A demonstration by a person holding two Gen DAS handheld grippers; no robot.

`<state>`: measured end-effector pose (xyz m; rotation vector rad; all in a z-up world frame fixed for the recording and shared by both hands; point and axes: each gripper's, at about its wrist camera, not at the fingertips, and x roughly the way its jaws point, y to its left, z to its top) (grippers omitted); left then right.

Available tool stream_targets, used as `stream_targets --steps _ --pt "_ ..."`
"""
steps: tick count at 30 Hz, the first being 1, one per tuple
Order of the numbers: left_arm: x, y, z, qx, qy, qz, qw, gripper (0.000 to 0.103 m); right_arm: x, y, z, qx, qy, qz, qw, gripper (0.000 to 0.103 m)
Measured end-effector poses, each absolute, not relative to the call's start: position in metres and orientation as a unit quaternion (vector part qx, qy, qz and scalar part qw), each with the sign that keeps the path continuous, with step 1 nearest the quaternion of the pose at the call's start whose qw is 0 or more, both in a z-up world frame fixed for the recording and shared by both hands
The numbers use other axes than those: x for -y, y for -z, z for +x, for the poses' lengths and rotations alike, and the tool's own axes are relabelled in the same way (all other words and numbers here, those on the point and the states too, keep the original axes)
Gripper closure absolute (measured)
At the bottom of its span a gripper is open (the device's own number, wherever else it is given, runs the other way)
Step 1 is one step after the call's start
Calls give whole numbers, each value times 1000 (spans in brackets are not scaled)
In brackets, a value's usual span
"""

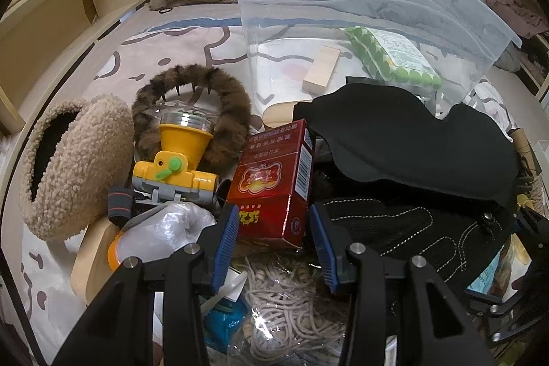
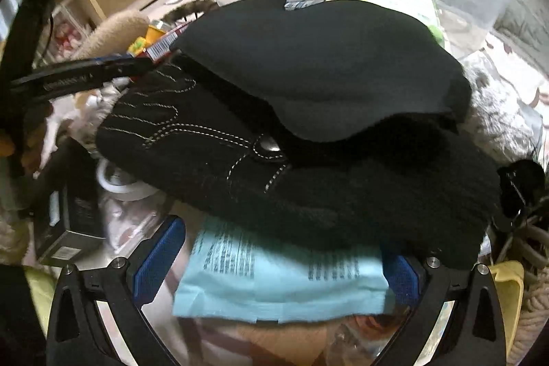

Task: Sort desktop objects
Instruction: 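Grasp the light-blue wipes pack with the right tool while the left tool reaches the red box, then lift the blue wipes pack with the right tool while the left tool grasps the red box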

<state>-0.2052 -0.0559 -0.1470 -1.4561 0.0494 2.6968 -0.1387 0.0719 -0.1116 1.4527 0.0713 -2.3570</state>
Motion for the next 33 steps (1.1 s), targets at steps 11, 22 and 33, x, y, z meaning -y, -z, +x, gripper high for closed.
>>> stream_targets --steps 11,22,33 --pt "56 148 -204 -20 -878 -476 41 60 -82 107 -120 -72 840 504 188 24" --pt "52 150 -202 -31 -877 -477 51 60 -123 91 -47 -91 820 521 219 24" --pt "54 154 -208 -27 -879 -474 38 60 -141 107 -8 -86 799 561 197 24"
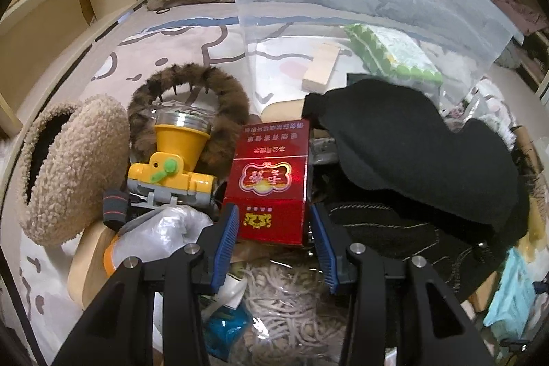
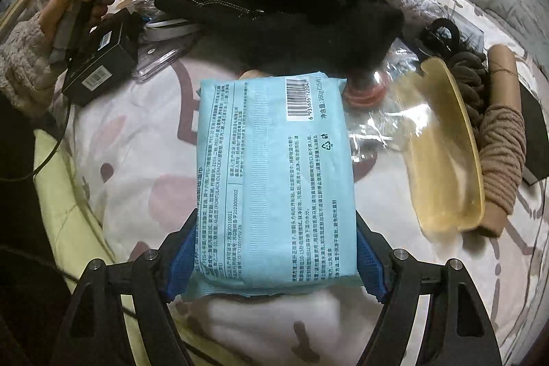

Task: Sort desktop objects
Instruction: 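Lift the blue wipes pack with the right tool while the left tool grasps the red box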

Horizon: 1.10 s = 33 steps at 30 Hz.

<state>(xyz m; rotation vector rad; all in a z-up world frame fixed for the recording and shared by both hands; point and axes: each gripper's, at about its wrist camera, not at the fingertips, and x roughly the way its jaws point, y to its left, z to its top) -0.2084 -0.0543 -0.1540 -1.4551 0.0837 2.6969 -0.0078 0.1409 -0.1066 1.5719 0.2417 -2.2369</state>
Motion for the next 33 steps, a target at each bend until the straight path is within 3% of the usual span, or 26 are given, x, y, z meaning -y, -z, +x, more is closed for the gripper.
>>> stream_targets --steps 2,5,16,20,28,33 --pt "56 154 -209 -24 -878 -476 40 58 -136 107 -11 -93 800 558 198 23" --pt "59 154 -216 -23 -874 -485 29 39 -130 108 -18 -94 800 558 201 22" --pt "76 158 -248 44 -847 -520 103 38 -138 114 -26 -55 794 568 209 22" --pt "72 161 -255 31 -840 -530 109 28 -140 114 -27 -51 793 569 211 21" --pt "80 159 -269 91 -826 -540 134 28 -141 115 -30 -46 792 571 211 21" --pt "80 170 -281 87 -822 -551 115 28 -141 114 -33 -45 794 570 208 21"
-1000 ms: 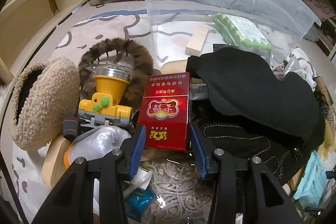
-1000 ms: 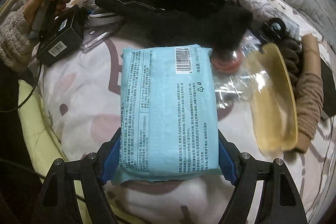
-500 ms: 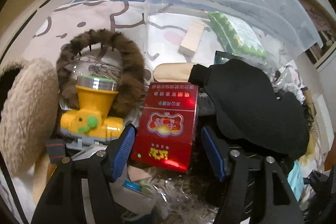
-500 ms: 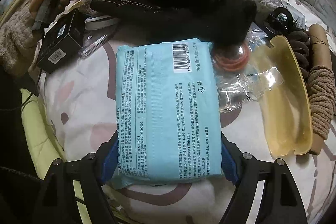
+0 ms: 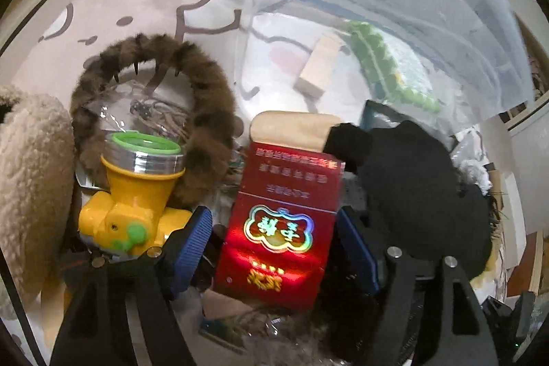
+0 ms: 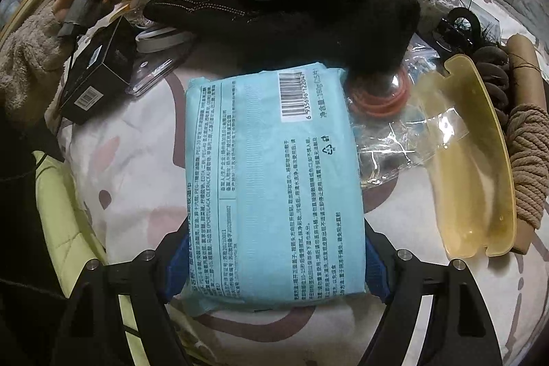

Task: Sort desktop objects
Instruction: 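Lift the blue wipes pack with the right tool while the left tool grasps the red box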

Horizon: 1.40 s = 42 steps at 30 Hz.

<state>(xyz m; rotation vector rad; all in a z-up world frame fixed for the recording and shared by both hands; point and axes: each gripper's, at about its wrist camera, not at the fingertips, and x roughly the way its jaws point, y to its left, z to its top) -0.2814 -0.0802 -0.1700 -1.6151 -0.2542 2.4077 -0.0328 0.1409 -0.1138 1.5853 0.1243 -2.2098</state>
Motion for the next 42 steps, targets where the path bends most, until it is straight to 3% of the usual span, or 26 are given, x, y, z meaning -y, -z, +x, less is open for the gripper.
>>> stream_targets --steps 3,6,9,29,33,42 --pt "75 172 -281 65 -827 -547 113 28 -139 112 -36 -46 797 566 206 21" --pt "76 172 -279 74 -825 -547 121 40 -137 111 -40 -48 800 563 202 21" --pt "78 173 -276 79 -825 -547 118 41 -134 111 -42 -52 802 561 200 21" --pt "67 124 -222 26 -877 -467 106 42 -164 125 -32 -8 800 568 195 18" --pt "60 118 -214 18 -880 -461 115 42 -172 118 -28 3 809 555 194 25" --pt "43 118 -208 0 -878 -462 126 42 -160 107 -16 -20 823 532 196 26"
